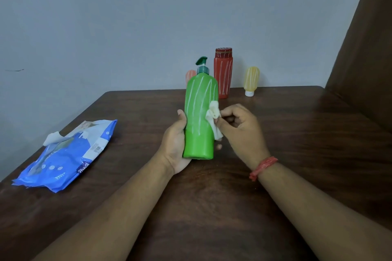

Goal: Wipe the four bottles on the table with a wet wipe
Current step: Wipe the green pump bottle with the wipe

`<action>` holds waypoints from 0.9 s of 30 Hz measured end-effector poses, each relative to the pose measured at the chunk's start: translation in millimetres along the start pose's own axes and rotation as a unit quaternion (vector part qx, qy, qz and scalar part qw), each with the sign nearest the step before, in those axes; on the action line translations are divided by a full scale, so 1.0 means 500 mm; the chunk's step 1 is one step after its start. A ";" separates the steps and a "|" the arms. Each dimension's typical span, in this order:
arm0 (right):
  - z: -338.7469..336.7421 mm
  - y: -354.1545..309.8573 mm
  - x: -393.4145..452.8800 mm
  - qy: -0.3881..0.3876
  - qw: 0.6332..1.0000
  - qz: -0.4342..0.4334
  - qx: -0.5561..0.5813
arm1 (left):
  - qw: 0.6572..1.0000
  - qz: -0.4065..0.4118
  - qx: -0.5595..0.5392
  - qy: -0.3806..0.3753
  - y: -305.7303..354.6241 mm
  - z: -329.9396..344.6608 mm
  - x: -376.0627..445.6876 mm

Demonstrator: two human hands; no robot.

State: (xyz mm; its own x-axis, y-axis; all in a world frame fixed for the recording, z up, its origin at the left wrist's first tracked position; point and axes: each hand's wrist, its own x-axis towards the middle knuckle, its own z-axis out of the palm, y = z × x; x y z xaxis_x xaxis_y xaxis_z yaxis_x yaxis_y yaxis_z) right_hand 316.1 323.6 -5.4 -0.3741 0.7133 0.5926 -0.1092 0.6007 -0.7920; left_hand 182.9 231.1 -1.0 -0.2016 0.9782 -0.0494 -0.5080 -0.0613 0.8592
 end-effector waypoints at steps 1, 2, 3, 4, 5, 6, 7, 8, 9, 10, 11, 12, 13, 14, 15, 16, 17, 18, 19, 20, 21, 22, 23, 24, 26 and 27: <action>0.002 0.000 0.000 -0.009 1.000 -0.002 -0.009 | 1.000 -0.002 -0.005 -0.007 0.002 -0.002 -0.001; 0.002 0.003 0.007 -0.002 1.000 -0.001 -0.016 | 1.000 -0.007 -0.003 -0.015 0.003 -0.004 -0.002; 0.000 0.006 0.016 0.017 1.000 0.006 -0.021 | 1.000 -0.014 0.005 -0.025 0.003 -0.003 -0.004; -0.004 0.010 0.027 0.042 0.999 0.016 -0.018 | 0.999 -0.022 0.018 -0.034 0.002 0.000 -0.006; -0.010 0.012 0.037 0.064 0.998 0.028 -0.007 | 0.998 -0.028 0.037 -0.041 0.000 0.003 -0.008; -0.019 0.012 0.043 0.081 0.996 0.039 0.019 | 0.997 -0.030 0.058 -0.045 -0.003 0.007 -0.009; -0.026 0.009 0.045 0.093 0.993 0.048 0.045 | 0.995 -0.030 0.077 -0.047 -0.005 0.010 -0.010; -0.032 0.007 0.044 0.099 0.992 0.049 0.063 | 0.994 -0.028 0.092 -0.050 -0.007 0.012 -0.010; -0.034 0.005 0.041 0.096 0.992 0.041 0.066 | 0.993 -0.026 0.102 -0.051 -0.008 0.013 -0.009; -0.034 0.004 0.036 0.092 0.994 0.028 0.056 | 0.992 -0.020 0.110 -0.051 -0.008 0.013 -0.008; -0.031 0.006 0.032 0.092 0.995 0.014 0.037 | 0.992 -0.013 0.119 -0.047 -0.008 0.011 -0.008; -0.029 0.008 0.030 0.096 0.995 0.001 0.016 | 0.991 -0.004 0.128 -0.042 -0.007 0.009 -0.007; -0.029 0.008 0.032 0.103 0.995 -0.010 -0.003 | 0.989 0.007 0.140 -0.038 -0.006 0.007 -0.008; -0.031 0.007 0.039 0.117 0.993 -0.014 -0.013 | 0.987 0.016 0.154 -0.037 -0.006 0.006 -0.008; -0.036 0.003 0.046 0.134 0.991 -0.010 -0.014 | 0.985 0.023 0.169 -0.039 -0.006 0.005 -0.010; -0.043 -0.002 0.053 0.152 0.988 -0.003 -0.009 | 0.982 0.026 0.181 -0.043 -0.007 0.007 -0.010; -0.050 -0.008 0.059 0.169 0.986 0.001 -0.003 | 0.980 0.028 0.190 -0.047 -0.008 0.009 -0.011; -0.056 -0.013 0.061 0.179 0.984 -0.002 -0.002 | 0.979 0.030 0.197 -0.050 -0.009 0.013 -0.011; -0.059 -0.015 0.059 0.181 0.983 -0.013 -0.008 | 0.978 0.032 0.202 -0.051 -0.011 0.015 -0.011; -0.059 -0.015 0.053 0.176 0.984 -0.027 -0.016 | 0.977 0.035 0.205 -0.051 -0.011 0.016 -0.011; -0.056 -0.015 0.046 0.166 0.985 -0.043 -0.025 | 0.976 0.038 0.207 -0.048 -0.011 0.015 -0.011; -0.052 -0.015 0.039 0.153 0.986 -0.058 -0.031 | 0.976 0.041 0.207 -0.045 -0.009 0.013 -0.011; -0.050 -0.014 0.037 0.142 0.987 -0.069 -0.037 | 0.976 0.044 0.210 -0.041 -0.007 0.010 -0.012; -0.050 -0.015 0.040 0.142 0.986 -0.073 -0.045 | 0.975 0.047 0.215 -0.038 -0.006 0.009 -0.012; -0.058 -0.022 0.053 0.169 0.982 -0.067 -0.051 | 0.972 0.052 0.227 -0.043 -0.005 0.010 -0.014; -0.064 -0.026 0.061 0.188 0.979 -0.066 -0.048 | 0.970 0.054 0.233 -0.047 -0.005 0.012 -0.015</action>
State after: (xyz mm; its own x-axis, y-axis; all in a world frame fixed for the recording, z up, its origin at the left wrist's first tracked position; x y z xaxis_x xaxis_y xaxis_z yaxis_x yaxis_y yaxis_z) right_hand 335.7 349.0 27.4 0.0050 0.6982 0.7158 -0.0410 0.7154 -0.6975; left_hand 190.6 225.1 0.3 -0.1436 0.9863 0.0815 -0.0509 -0.0896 0.9947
